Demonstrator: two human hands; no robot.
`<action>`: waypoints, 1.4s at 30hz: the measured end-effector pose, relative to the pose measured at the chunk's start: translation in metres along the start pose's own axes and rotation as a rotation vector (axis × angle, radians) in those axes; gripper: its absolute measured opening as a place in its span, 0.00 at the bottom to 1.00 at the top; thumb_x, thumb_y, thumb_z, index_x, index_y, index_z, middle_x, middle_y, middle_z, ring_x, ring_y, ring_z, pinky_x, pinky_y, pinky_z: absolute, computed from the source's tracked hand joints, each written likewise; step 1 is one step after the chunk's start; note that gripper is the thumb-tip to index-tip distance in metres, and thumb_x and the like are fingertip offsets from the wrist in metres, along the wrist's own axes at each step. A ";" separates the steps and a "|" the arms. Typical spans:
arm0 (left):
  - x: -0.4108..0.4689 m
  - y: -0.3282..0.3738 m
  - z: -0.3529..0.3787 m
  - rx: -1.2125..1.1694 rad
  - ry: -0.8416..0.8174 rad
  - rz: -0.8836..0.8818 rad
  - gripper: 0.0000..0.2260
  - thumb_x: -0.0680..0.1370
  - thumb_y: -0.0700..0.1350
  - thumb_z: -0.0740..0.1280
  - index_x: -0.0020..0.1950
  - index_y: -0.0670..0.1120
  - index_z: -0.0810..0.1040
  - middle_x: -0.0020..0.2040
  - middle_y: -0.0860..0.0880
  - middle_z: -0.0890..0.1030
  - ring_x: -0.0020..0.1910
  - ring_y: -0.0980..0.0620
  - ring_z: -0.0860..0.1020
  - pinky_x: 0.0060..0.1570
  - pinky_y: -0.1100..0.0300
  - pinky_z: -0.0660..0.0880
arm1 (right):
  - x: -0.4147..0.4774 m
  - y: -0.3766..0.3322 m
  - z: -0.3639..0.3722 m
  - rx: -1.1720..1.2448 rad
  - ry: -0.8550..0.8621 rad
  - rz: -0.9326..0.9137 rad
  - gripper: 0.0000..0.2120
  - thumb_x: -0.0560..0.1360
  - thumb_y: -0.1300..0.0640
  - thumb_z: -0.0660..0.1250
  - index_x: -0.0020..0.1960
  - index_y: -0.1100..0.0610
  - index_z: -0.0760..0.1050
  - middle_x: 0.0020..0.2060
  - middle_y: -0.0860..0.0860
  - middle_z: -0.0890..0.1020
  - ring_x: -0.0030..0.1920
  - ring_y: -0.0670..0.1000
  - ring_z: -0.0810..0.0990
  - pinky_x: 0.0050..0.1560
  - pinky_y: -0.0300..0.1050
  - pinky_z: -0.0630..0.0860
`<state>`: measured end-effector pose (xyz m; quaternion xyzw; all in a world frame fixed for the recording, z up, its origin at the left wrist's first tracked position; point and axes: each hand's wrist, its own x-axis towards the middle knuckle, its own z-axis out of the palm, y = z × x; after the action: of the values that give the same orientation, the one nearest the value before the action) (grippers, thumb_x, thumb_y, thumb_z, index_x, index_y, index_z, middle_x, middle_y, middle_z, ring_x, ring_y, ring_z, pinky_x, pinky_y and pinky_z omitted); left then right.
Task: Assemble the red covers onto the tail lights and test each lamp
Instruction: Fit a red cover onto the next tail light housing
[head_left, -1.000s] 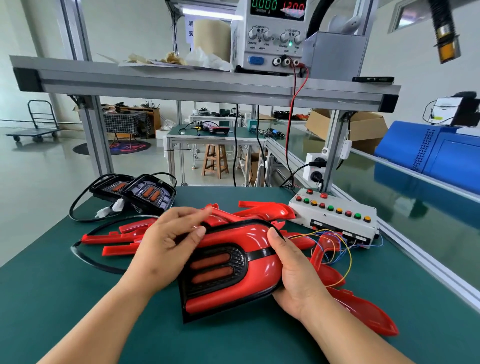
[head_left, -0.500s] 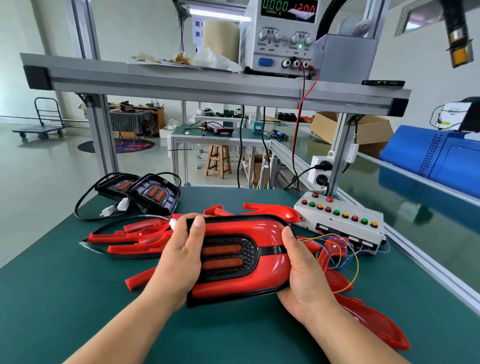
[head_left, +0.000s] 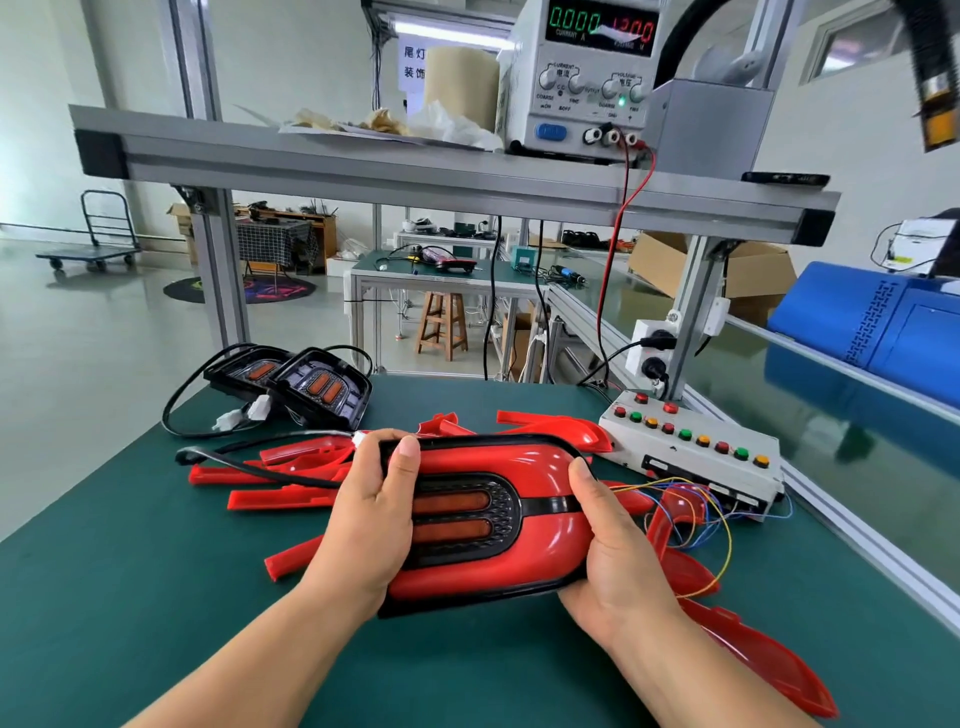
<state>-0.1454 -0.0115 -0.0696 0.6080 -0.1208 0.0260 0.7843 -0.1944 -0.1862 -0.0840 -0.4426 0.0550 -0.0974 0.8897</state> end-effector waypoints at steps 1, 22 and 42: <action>0.000 0.000 0.000 0.007 0.007 0.000 0.08 0.79 0.57 0.61 0.48 0.55 0.76 0.49 0.41 0.83 0.46 0.40 0.84 0.41 0.42 0.81 | 0.000 0.000 0.000 0.000 0.004 0.004 0.28 0.69 0.46 0.71 0.64 0.60 0.77 0.58 0.63 0.81 0.59 0.66 0.80 0.61 0.71 0.73; 0.005 -0.001 -0.011 -0.073 -0.093 -0.005 0.15 0.70 0.60 0.69 0.51 0.53 0.75 0.47 0.39 0.84 0.44 0.37 0.84 0.39 0.38 0.80 | 0.016 0.008 0.013 -0.325 0.105 -0.120 0.22 0.60 0.37 0.76 0.46 0.51 0.84 0.45 0.57 0.86 0.45 0.58 0.86 0.44 0.56 0.83; 0.008 -0.003 -0.006 -0.123 -0.059 -0.067 0.04 0.79 0.50 0.65 0.48 0.51 0.75 0.42 0.40 0.84 0.39 0.36 0.84 0.33 0.43 0.80 | 0.016 0.010 0.008 -0.286 0.112 -0.136 0.21 0.64 0.39 0.75 0.46 0.55 0.83 0.45 0.58 0.86 0.45 0.60 0.86 0.48 0.62 0.82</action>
<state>-0.1365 -0.0071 -0.0718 0.5628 -0.1246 -0.0255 0.8168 -0.1756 -0.1777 -0.0879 -0.5614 0.0878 -0.1731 0.8045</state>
